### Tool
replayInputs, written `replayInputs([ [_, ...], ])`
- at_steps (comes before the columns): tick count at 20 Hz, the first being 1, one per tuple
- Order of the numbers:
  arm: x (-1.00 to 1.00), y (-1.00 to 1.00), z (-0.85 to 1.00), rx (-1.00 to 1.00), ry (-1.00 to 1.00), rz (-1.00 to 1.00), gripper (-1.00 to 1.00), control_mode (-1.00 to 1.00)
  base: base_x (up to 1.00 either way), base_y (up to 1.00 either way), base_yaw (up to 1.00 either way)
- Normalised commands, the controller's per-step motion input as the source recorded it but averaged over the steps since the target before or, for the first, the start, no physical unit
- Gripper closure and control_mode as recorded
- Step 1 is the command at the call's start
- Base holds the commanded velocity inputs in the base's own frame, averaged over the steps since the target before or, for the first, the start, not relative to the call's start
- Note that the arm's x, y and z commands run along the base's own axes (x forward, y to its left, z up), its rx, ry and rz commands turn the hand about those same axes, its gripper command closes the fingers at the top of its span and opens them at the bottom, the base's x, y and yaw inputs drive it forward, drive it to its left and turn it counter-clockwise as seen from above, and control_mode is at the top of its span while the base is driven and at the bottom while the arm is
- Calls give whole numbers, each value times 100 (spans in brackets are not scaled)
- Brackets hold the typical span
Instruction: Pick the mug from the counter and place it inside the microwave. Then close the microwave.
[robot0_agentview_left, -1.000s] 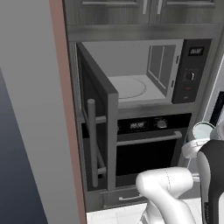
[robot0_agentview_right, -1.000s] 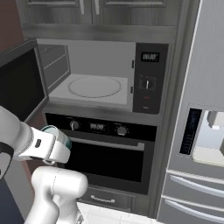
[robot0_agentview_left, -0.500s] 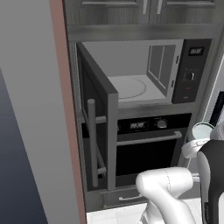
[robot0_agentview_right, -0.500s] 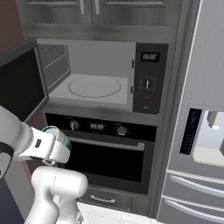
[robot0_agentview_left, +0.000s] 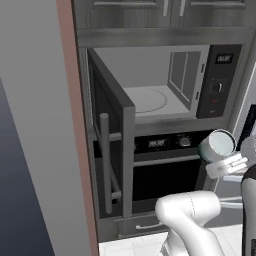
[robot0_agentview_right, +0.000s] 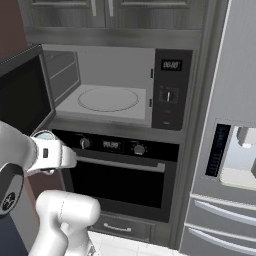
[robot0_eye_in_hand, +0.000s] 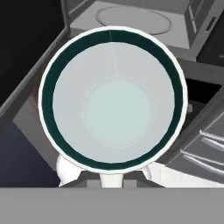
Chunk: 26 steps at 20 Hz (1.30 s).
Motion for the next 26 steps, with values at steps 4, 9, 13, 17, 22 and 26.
replayInputs([
  [4, 69, 28, 0, -1, -10, 20, 100, -100, 0, 0, 0],
  [9, 62, 21, 0, -5, -2, 0, 100, -100, 0, 0, 0],
  [13, 68, 0, 0, -1, 0, -9, 100, -100, 0, 0, 0],
  [17, 59, 0, 3, 1, 0, -12, 100, -100, 0, 0, 0],
  [22, 50, 0, 10, 3, 0, -7, 100, -100, 0, 0, 0],
  [26, 49, 0, 14, 4, 0, -2, 100, -100, 0, 0, 0],
])
